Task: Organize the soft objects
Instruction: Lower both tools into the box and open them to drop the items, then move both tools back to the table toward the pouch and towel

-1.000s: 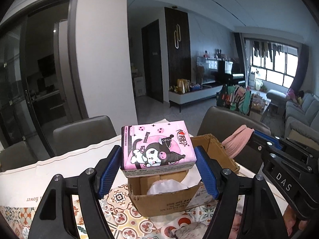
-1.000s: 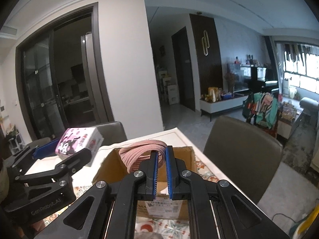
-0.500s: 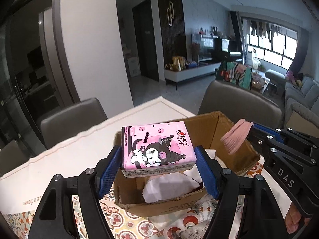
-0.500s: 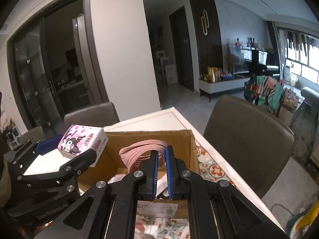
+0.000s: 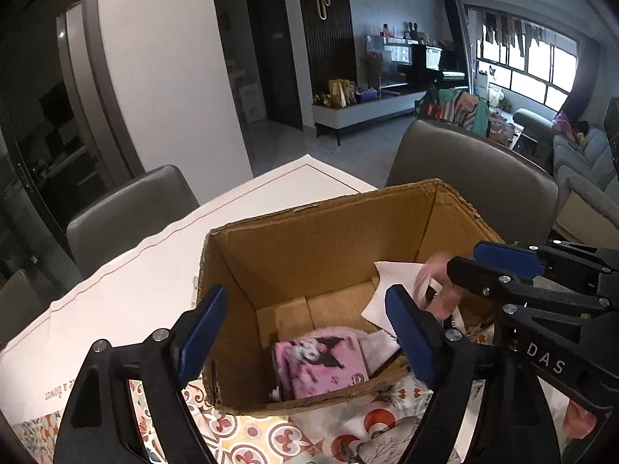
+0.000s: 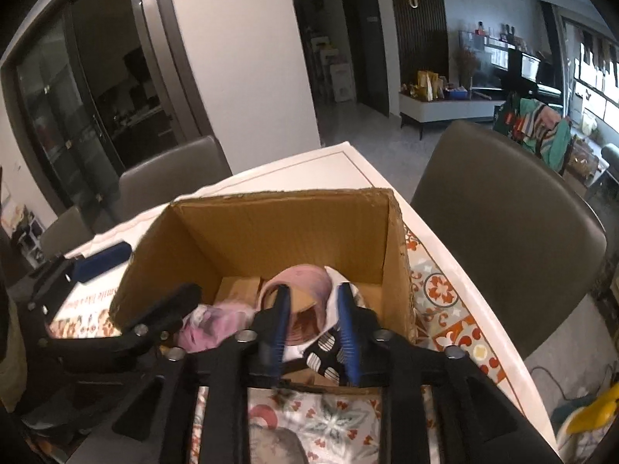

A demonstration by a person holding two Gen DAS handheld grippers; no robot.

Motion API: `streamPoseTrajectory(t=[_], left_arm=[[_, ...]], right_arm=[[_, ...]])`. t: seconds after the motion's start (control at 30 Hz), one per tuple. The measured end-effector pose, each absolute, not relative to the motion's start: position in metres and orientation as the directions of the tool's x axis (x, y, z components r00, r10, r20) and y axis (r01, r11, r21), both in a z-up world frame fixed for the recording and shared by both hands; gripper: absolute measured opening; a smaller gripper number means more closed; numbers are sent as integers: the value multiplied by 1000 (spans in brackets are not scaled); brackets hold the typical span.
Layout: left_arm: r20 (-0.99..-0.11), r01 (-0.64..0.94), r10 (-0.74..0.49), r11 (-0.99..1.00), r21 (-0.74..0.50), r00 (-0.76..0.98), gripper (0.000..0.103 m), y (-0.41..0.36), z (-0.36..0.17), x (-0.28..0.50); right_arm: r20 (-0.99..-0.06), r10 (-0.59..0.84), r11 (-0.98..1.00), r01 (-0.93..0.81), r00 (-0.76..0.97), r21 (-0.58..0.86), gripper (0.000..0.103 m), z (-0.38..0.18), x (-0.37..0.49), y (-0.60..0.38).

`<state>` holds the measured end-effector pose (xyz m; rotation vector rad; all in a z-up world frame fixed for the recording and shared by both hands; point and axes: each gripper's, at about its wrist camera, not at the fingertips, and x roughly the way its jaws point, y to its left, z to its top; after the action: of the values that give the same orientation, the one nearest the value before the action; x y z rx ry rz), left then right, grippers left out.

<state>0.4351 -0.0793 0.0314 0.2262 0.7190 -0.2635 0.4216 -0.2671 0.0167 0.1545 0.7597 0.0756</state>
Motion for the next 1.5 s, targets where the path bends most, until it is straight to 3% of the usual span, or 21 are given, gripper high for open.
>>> streamPoseTrajectory(t=[0.67,0.8,1.13,1.23,1.5], left_arm=[[-602,242,-138,966,94,787,84,-59,53,391],[-574,235,-139,967,96,807,90,-58,62,373],[-497,224,-139,968,116,857,91,-58,73,328],[-483,224,-144,968,111,864,91,-59,75,317],[-474,233,-173,970,71,863,91,-61,69,288]], right_arm=[[-642,72,993,2,763,115,32,41,386,-260],[-617,65,995,-6,784,97,32,52,371,-256],[-584,72,993,-4,809,117,32,61,331,-260],[-579,72,992,5,812,129,40,61,320,-262],[-557,20,992,54,830,115,41,58,290,-271]])
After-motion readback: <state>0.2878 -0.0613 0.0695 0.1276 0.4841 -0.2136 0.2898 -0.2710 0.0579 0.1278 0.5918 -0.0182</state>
